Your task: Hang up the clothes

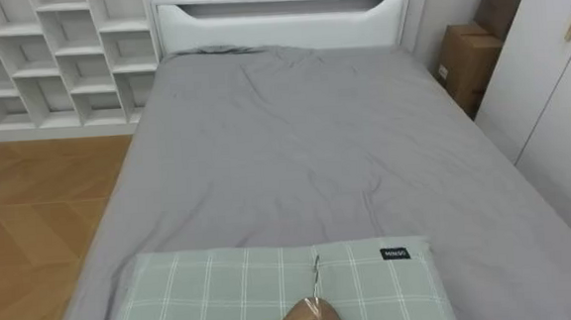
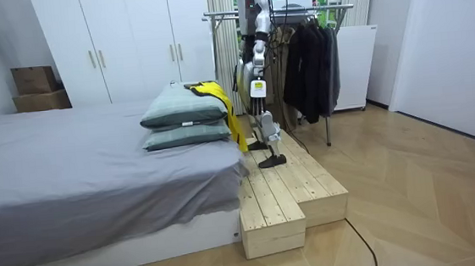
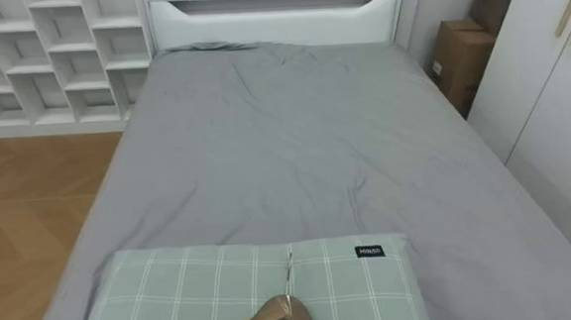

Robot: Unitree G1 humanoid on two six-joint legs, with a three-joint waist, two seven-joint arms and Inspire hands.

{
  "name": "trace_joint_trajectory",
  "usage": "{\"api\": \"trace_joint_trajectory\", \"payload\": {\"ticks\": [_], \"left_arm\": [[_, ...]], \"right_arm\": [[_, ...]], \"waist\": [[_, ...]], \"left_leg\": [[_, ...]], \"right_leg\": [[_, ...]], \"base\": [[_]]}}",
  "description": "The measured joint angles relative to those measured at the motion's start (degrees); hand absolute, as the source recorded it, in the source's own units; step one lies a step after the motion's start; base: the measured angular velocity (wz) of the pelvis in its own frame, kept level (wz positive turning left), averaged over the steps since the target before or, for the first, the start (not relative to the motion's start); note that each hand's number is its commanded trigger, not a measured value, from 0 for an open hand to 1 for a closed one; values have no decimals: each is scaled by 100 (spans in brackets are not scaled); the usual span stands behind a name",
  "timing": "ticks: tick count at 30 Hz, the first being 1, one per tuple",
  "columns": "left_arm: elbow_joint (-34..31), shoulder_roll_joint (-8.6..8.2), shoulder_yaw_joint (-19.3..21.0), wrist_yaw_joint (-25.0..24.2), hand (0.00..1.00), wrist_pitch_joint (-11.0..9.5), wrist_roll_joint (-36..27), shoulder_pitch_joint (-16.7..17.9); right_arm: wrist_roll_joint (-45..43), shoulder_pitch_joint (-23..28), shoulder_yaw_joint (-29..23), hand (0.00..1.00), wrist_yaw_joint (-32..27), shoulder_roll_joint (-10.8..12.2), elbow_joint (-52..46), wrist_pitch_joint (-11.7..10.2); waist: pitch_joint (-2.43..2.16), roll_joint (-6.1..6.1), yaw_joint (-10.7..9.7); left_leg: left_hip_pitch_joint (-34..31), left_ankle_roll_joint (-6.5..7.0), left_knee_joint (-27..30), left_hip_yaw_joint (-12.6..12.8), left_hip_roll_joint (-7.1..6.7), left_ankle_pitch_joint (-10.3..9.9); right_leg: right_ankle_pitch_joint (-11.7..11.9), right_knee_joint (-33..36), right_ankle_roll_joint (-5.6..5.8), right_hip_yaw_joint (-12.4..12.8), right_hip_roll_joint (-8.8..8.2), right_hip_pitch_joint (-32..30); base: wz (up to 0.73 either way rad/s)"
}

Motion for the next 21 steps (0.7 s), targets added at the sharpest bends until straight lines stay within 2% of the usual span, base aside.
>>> {"api": "trace_joint_trajectory", "payload": {"ticks": [5,21], "left_arm": [[5,-14,-33,44,0,1,175,-37],[11,-18,-77,36,0,-36,274,0]], "right_arm": [[-9,-44,15,0,0,20,15,-39],[3,-35,-1,0,60,19,-12,-60]], "waist": [[8,-35,-24],[9,-12,-87]], "left_leg": [[0,0,0,2,1,0],[3,-1,-7,-4,1,-1]], "right_leg": [[0,0,0,4,0,2],[0,0,0,7,3,6]], "base": [[0],[0]]}}
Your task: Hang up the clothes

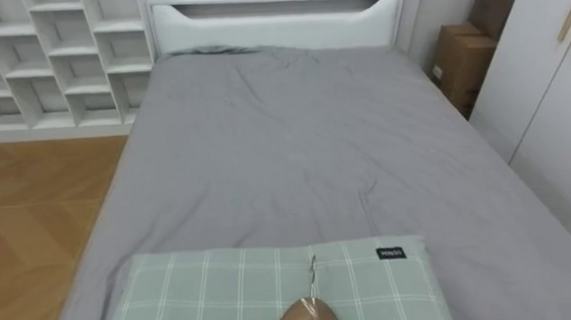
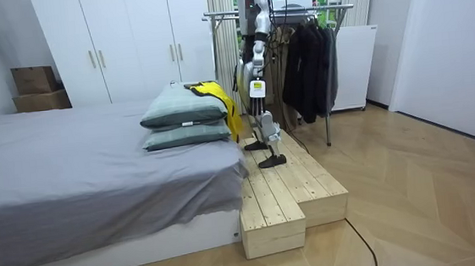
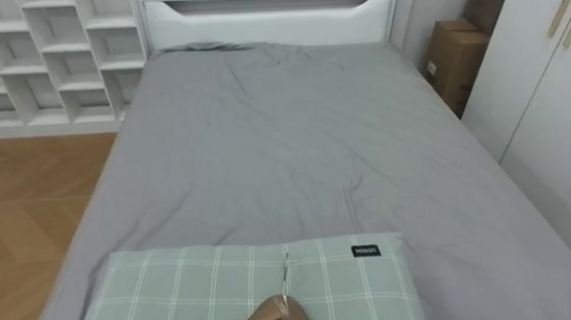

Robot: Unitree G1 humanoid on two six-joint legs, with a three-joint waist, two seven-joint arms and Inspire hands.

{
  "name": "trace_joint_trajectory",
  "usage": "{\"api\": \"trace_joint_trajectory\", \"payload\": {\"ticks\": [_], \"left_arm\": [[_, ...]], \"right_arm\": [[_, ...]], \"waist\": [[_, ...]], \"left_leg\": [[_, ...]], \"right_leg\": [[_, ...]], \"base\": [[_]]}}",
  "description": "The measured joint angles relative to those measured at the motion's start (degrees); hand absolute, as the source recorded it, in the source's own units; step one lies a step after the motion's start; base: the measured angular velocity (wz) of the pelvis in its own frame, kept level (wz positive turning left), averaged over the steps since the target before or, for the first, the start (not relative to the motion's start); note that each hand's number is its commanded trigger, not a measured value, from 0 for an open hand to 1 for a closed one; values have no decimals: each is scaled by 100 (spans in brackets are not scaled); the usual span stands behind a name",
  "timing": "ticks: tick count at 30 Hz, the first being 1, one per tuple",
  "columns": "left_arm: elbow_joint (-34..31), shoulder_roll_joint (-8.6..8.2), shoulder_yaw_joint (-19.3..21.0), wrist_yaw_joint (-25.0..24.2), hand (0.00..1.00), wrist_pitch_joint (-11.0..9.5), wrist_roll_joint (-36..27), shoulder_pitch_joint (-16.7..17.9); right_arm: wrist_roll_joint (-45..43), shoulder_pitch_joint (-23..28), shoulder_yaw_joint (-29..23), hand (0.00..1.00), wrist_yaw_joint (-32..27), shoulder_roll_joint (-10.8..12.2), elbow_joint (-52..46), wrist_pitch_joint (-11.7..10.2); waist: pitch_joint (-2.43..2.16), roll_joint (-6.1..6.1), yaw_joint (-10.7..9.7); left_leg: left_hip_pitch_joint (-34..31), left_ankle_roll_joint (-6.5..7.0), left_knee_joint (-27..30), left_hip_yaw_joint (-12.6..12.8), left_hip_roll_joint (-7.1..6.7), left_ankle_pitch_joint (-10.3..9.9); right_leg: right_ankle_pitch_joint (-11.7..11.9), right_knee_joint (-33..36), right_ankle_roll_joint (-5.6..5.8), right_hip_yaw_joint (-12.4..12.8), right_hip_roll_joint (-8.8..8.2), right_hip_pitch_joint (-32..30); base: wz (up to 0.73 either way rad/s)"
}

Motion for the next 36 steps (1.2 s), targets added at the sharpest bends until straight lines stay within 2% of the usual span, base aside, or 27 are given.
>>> {"api": "trace_joint_trajectory", "payload": {"ticks": [7,11,16,19,24,26,29,33,36], "left_arm": [[14,-21,13,42,0,-1,-219,15],[-12,-74,148,326,0,-43,-160,76],[-234,-104,385,767,0,-116,-145,136],[-355,-102,403,1199,0,-268,-151,173],[-810,-101,937,2062,0,-659,31,383],[-958,-86,1028,2379,0,-794,48,439],[-1189,-72,1018,2816,0,-974,46,514],[-1418,-64,971,3165,0,-1086,64,513],[-1733,-58,845,3447,0,-1227,220,511]], "right_arm": [[-82,-7,-2,0,-32,-2,-8,-12],[-88,47,1,0,-80,3,-12,-126],[8,74,14,0,-130,5,-7,-192],[-12,51,140,0,-213,-10,-6,-223],[-332,23,156,0,-333,-9,1,-338],[-353,23,158,0,-347,-8,1,-379],[-405,17,172,0,-401,-7,2,-432],[-431,4,178,0,-423,-7,3,-492],[-405,-1,226,0,-431,-19,4,-619]], "waist": [[-9,8,14],[-32,50,66],[-21,59,146],[-18,61,163],[-17,66,203],[-19,70,192],[-21,74,180],[-24,76,171],[-23,98,184]], "left_leg": [[-10,0,-2,-4,0,0],[2,0,43,-1,0,0],[7,0,61,-99,-1,0],[26,-1,60,-166,-3,0],[26,-13,61,-167,-2,8],[30,-13,62,-178,-5,9],[27,-13,59,-215,-11,9],[27,-15,58,-298,-19,12],[27,-18,52,-308,-19,14]], "right_leg": [[0,-5,0,-8,0,-12],[0,-5,0,-5,1,4],[0,-8,0,-89,-4,70],[0,-7,0,-144,-8,134],[0,-11,0,-146,-8,141],[-1,-16,0,-158,-10,152],[-1,-25,0,-174,-13,163],[-1,-95,0,-194,-13,233],[-1,-99,0,-201,-12,234]], "base": [[0],[0],[10],[11],[0],[0],[6],[10],[1]]}}
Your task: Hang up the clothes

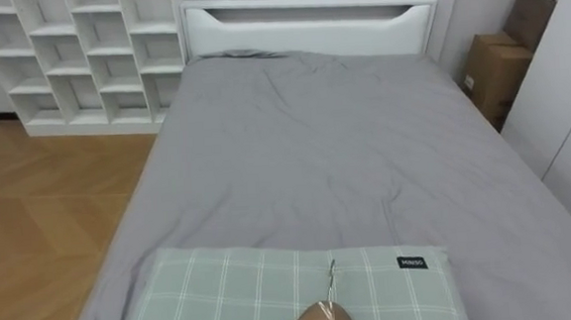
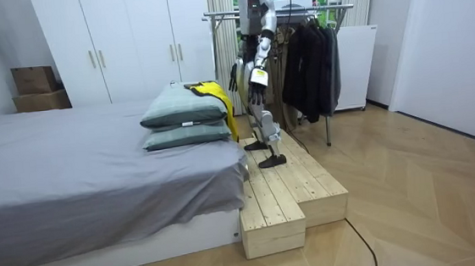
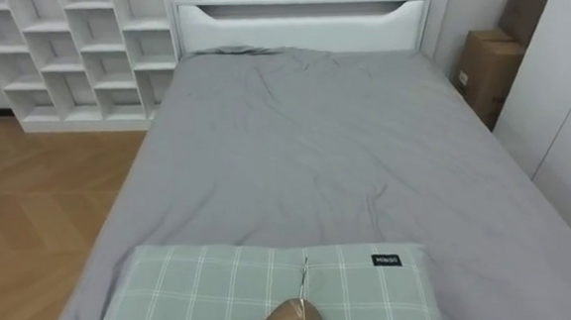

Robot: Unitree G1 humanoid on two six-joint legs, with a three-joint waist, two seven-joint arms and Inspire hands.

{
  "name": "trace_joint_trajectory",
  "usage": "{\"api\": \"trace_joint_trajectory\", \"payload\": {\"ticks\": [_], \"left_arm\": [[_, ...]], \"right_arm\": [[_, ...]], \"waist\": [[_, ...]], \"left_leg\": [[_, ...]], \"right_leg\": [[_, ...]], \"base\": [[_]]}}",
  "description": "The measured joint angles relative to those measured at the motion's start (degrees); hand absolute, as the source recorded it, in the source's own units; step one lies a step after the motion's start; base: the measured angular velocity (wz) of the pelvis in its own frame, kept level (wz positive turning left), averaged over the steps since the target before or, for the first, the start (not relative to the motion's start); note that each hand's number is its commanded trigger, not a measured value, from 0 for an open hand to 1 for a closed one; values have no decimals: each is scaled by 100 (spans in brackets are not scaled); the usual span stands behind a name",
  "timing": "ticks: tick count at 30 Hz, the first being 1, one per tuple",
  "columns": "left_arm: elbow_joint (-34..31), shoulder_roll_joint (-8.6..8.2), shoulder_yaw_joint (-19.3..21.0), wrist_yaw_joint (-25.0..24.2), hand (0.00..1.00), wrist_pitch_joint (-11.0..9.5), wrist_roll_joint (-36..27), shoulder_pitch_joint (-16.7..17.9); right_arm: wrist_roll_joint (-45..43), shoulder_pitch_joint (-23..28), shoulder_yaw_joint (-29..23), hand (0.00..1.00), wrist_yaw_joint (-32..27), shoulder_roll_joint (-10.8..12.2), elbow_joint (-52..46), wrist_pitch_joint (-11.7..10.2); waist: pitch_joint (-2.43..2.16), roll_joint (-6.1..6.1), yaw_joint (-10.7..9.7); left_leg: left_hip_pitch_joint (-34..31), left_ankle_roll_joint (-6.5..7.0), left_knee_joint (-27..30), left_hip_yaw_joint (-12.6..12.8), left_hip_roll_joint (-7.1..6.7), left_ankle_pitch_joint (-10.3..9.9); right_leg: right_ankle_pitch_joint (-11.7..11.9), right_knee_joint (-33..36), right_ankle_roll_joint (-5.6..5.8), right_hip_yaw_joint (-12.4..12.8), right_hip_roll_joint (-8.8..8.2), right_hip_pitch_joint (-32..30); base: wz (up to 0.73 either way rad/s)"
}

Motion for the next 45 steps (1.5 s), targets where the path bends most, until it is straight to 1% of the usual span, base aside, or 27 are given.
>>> {"api": "trace_joint_trajectory", "payload": {"ticks": [2,3,5,6,8,9,10,11,12,15,16,17,18,20,24,27,30,33,36,38,39,42,45], "left_arm": [[-274,23,-71,136,0,-117,238,-21],[-386,31,-95,173,0,-123,276,-23],[-933,81,-205,267,0,-170,464,-24],[-1032,108,-265,313,0,-197,531,-26],[-1445,197,-517,387,0,-275,847,-32],[-1545,206,-567,389,0,-280,939,-41],[-1784,211,-640,390,0,-287,1185,-44],[-1900,218,-671,406,0,-354,1472,-112],[-1901,223,-687,415,0,-385,1585,-168],[-1903,228,-766,420,0,-390,2023,-405],[-1968,228,-813,413,0,-382,2178,-470],[-2166,228,-847,403,0,-383,2352,-478],[-2286,228,-859,401,0,-384,2438,-487],[-2616,232,-940,399,0,-392,2702,-563],[-2753,275,-1074,242,0,-356,2953,-770],[-2853,333,-1163,146,0,-318,3208,-784],[-2890,344,-1275,49,0,-197,3265,-784],[-2890,344,-1397,6,0,-150,3400,-784],[-2891,344,-1533,-135,0,-146,3415,-785],[-2888,350,-1615,-261,0,-140,3426,-790],[-2887,350,-1648,-300,0,-140,3426,-802],[-2873,349,-1824,-414,0,-141,3424,-872],[-2712,340,-1892,-614,0,-137,3227,-932]], "right_arm": [[-5,-5,0,0,4,1,0,-65],[-10,-2,0,0,3,1,0,-69],[-31,2,-6,0,4,1,0,-69],[-41,-3,-6,0,4,1,0,-69],[-56,-10,-3,0,10,0,47,-133],[-56,-11,-4,0,11,-2,64,-157],[-52,-2,-4,0,34,-6,70,-211],[-63,-3,-10,0,61,-15,74,-230],[-78,-4,-12,0,64,-20,73,-233],[-97,-20,-20,0,130,-32,86,-251],[-94,-20,-20,0,147,-42,128,-252],[-94,-21,-21,0,158,-42,167,-252],[-94,-22,-33,0,161,-43,180,-252],[-97,-20,-62,0,176,-43,183,-252],[-150,-74,-71,0,197,-73,235,-258],[-152,-74,-72,0,236,-105,236,-257],[-183,-73,-72,0,242,-129,287,-256],[-197,-90,-66,0,247,-152,388,-255],[-314,-133,-60,0,240,-159,500,-257],[-549,-191,-56,0,216,-166,539,-253],[-619,-194,-53,0,208,-166,542,-253],[-924,-197,-7,0,118,-168,604,-234],[-1326,-208,7,0,90,-168,706,-123]], "waist": [[-2,19,-15],[-2,20,-17],[-3,25,-33],[-5,29,-31],[0,44,-76],[0,53,-81],[2,60,-87],[12,62,-106],[18,66,-123],[28,90,-254],[29,98,-310],[30,103,-348],[29,105,-354],[2,105,-370],[-15,134,-424],[-27,160,-428],[-21,198,-530],[-18,203,-540],[-8,188,-591],[6,166,-687],[9,163,-692],[49,107,-701],[56,85,-723]], "left_leg": [[-2,0,0,-1,-2,0],[-3,0,0,-1,-3,0],[4,1,-7,-7,-4,0],[11,1,-7,-6,-4,0],[84,2,7,-6,-7,2],[93,2,11,-5,-7,2],[98,2,19,4,-8,2],[96,2,20,12,-11,2],[92,2,23,10,-13,2],[68,1,20,13,-19,1],[68,1,16,14,-19,1],[67,1,20,25,-19,1],[67,1,24,35,-19,1],[87,1,22,89,-18,1],[105,2,26,144,-19,1],[100,2,0,185,-18,2],[105,6,-11,193,-21,4],[104,6,-12,210,-21,4],[104,7,-17,224,-22,5],[109,7,-17,250,-21,5],[110,7,-17,258,-21,5],[108,8,-20,309,-21,5],[117,8,-17,330,-20,5]], "right_leg": [[0,1,0,16,0,-2],[0,0,0,22,0,-3],[0,0,0,25,0,6],[0,0,0,25,-1,13],[0,-3,0,37,-3,66],[0,-3,0,40,-3,77],[0,-3,0,60,-3,80],[0,-4,0,60,-7,75],[0,-4,0,55,-10,75],[-3,-18,4,44,-14,61],[-3,-18,4,45,-14,62],[-3,-18,4,53,-14,53],[-3,-18,4,62,-13,48],[-3,-15,4,107,-13,42],[-2,-10,4,164,-13,35],[-2,-6,4,201,-11,-4],[-1,-3,4,227,-13,-10],[-2,-3,4,272,-11,-22],[-2,-2,4,285,-12,-26],[-2,-1,4,302,-14,-33],[-2,-1,4,312,-14,-35],[-2,5,5,357,-13,-62],[-2,36,5,354,-11,-83]], "base": [[0],[0],[0],[0],[0],[0],[-3],[0],[0],[0],[0],[-3],[-7],[-11],[-7],[-7],[0],[-3],[-1],[-2],[-9],[-8],[-5]]}}
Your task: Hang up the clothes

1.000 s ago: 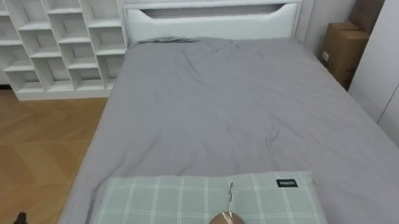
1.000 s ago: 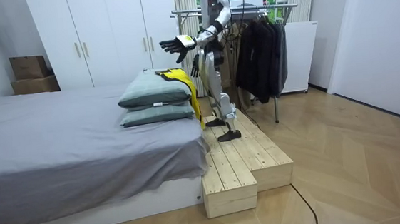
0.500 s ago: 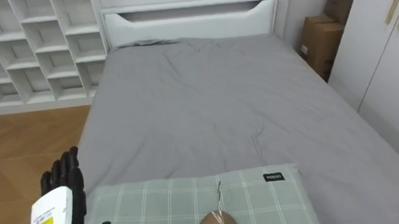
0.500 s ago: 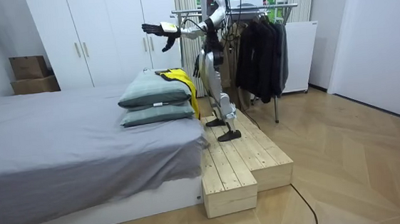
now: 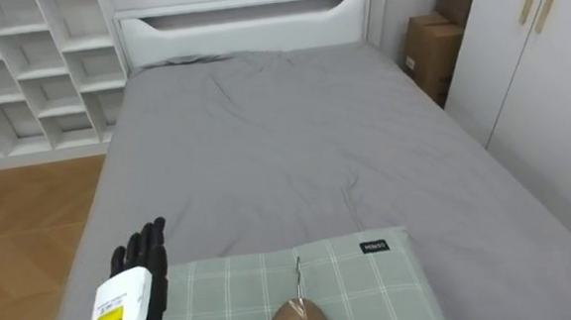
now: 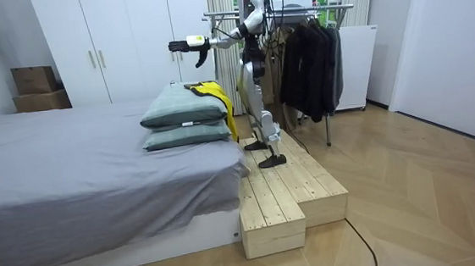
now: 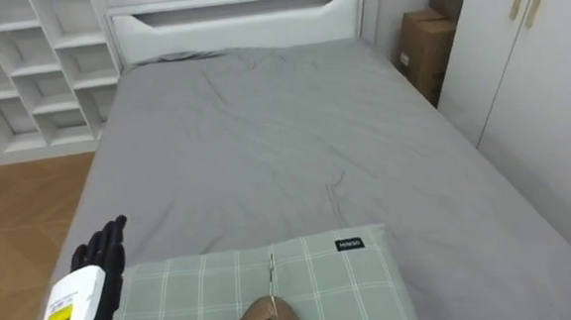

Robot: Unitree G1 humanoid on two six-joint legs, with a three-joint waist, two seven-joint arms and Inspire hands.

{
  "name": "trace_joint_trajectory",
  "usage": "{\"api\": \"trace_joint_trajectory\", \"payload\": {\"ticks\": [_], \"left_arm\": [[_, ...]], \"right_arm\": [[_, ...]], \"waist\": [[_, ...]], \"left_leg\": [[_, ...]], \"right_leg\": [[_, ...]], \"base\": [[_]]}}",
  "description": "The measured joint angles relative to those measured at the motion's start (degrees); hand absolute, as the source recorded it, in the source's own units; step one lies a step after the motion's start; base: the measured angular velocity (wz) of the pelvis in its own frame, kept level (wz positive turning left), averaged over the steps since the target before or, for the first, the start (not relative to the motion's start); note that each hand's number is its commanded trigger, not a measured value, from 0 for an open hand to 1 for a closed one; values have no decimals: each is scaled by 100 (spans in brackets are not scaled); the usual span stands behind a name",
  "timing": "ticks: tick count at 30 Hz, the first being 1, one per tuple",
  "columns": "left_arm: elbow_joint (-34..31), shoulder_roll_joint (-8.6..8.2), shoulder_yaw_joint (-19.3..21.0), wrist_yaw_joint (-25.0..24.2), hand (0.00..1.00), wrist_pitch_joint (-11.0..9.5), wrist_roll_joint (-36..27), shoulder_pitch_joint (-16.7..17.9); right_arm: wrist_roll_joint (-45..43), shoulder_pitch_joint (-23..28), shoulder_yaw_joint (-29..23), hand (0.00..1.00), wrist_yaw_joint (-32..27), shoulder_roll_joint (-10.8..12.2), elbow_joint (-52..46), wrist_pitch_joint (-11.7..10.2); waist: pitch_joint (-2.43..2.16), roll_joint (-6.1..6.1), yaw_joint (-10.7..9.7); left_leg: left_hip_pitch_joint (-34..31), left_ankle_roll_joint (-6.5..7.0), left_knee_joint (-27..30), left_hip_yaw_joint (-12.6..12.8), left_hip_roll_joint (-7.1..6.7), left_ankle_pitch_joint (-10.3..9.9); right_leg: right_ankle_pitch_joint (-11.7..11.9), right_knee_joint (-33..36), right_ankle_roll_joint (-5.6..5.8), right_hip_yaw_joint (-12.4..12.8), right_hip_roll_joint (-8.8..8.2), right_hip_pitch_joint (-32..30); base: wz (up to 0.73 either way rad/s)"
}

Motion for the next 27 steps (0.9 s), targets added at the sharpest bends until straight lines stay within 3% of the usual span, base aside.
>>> {"api": "trace_joint_trajectory", "payload": {"ticks": [4,9,11,19,20,27], "left_arm": [[90,1,3,-313,0,185,-291,-15],[203,16,-57,-613,0,392,-364,-73],[327,18,-207,-726,0,437,-466,-309],[1207,-65,-626,-1015,0,520,-469,-1220],[1207,-74,-636,-1050,0,520,-465,-1226],[1391,-80,-637,-1213,0,523,-466,-1228]], "right_arm": [[-645,24,108,0,-40,9,-27,264],[-1189,135,290,0,-25,44,-35,587],[-1201,125,453,0,-26,68,-32,680],[-1261,-54,502,0,-50,91,-49,768],[-1259,-67,561,0,-68,90,-49,764],[-1238,-84,668,0,-105,121,-70,760]], "waist": [[-11,-24,-63],[-60,-100,-104],[-59,-119,-106],[-7,-1,-167],[2,10,-246],[6,-36,-278]], "left_leg": [[-35,4,-1,23,3,2],[-118,5,13,52,4,3],[-235,25,31,55,1,14],[-419,32,90,85,3,20],[-420,32,89,86,3,20],[-422,32,94,103,-3,20]], "right_leg": [[-3,73,3,31,0,-89],[-2,109,3,103,3,-193],[-1,185,2,100,-7,-332],[5,273,-8,135,-7,-557],[5,273,-8,135,-7,-559],[5,271,-8,138,-16,-564]], "base": [[-3],[-4],[0],[-3],[0],[0]]}}
